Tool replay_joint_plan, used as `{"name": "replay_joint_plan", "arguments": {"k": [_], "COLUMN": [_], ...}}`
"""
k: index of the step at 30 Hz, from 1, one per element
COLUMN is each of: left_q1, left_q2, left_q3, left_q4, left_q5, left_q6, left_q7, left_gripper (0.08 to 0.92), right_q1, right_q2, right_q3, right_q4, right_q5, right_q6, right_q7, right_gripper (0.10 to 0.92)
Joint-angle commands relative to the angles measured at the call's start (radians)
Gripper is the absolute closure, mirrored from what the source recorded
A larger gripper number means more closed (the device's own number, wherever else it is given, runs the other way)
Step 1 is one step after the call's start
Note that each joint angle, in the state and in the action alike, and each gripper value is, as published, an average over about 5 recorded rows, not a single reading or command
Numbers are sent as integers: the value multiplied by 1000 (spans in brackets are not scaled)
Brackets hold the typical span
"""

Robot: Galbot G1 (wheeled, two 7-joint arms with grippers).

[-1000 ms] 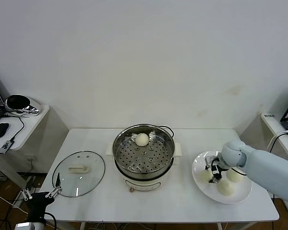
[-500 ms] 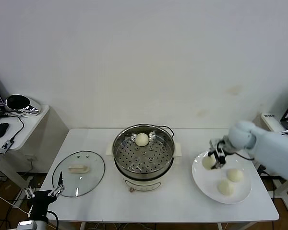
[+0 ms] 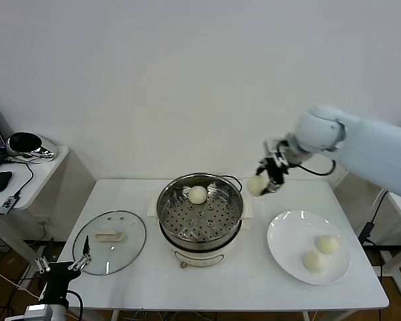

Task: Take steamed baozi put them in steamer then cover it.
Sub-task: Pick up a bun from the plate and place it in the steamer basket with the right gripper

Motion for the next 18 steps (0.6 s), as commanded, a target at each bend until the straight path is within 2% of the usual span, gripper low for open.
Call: {"name": "replay_joint_plan", "arguments": {"k": [1, 7, 18], "left_q1": [2, 3, 4], "left_q2": [1, 3, -10], "left_q3": [-21, -34, -23], "left_q4": [0, -4, -6], "left_q5": [-4, -10, -9], "left_q6": [-2, -3, -11], "left_q7": [0, 2, 1], "left_gripper": [177, 177, 177], "right_q1": [18, -73, -163], "right_q2": [433, 536, 594], "right_q3": [-82, -82, -86], "right_q4": [-152, -235, -322], "right_q5": [222, 225, 212], "right_q6": [-137, -194, -232], "right_q7": [110, 146, 167], "right_gripper": [419, 414, 414]}}
